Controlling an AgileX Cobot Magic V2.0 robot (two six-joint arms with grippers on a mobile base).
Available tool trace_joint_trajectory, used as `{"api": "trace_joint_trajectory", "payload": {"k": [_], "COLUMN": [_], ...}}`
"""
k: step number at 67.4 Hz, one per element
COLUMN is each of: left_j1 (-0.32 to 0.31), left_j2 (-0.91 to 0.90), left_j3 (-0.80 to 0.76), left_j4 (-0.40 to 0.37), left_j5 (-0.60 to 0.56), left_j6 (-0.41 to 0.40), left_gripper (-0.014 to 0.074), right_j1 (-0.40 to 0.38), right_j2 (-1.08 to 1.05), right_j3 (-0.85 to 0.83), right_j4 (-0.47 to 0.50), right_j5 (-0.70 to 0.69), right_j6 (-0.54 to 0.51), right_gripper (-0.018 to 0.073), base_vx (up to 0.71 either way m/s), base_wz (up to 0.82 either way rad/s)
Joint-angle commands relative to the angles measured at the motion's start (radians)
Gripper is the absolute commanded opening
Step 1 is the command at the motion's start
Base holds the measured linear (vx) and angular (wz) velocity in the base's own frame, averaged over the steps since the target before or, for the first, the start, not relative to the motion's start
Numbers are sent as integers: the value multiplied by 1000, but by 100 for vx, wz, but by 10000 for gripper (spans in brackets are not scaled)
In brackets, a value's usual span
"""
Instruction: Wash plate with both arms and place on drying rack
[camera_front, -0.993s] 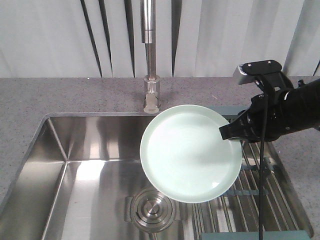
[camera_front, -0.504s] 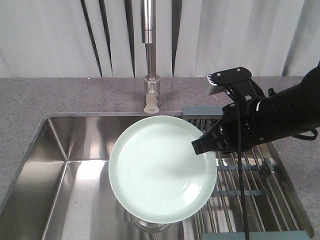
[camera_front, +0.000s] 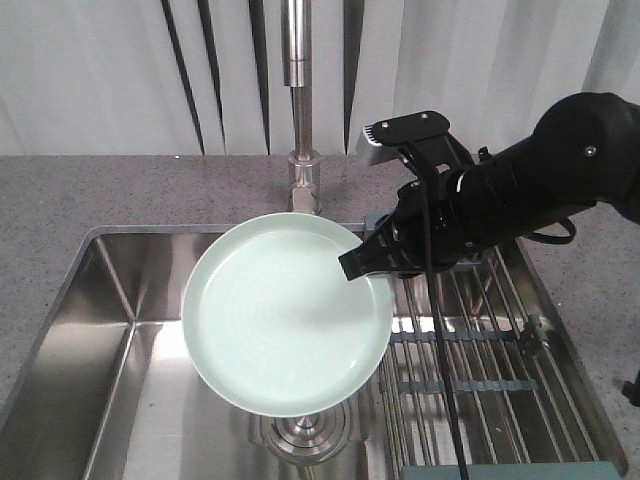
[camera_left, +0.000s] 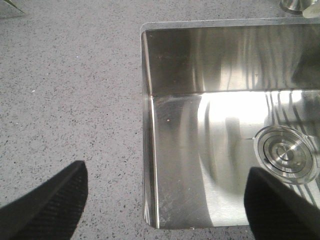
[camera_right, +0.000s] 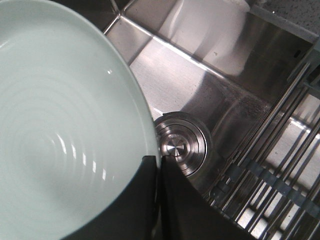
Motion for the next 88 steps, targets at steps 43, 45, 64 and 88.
{"api": "trace_joint_trajectory", "payload": {"k": [43, 45, 64, 88], "left_j1": [2, 2, 2, 2], "left_j2": [9, 9, 9, 9], "left_j3": [-24, -24, -24, -24], "left_j4": [-2, -2, -2, -2], "left_j5": [-56, -56, -56, -56], "left_j6": [-9, -9, -9, -9], "left_gripper": [587, 587, 587, 587], "right_j1": [-79, -90, -214, -282], "right_j2": [219, 224, 239, 105], "right_j3": [-394, -409, -450, -262], "right_j4": [17, 17, 13, -4], "right_j5": [44, 47, 87, 3], "right_j6": [-52, -54, -67, -82], "right_gripper": [-1, -1, -1, -1], "base_vx": [0, 0, 0, 0], "base_wz": [0, 0, 0, 0]}}
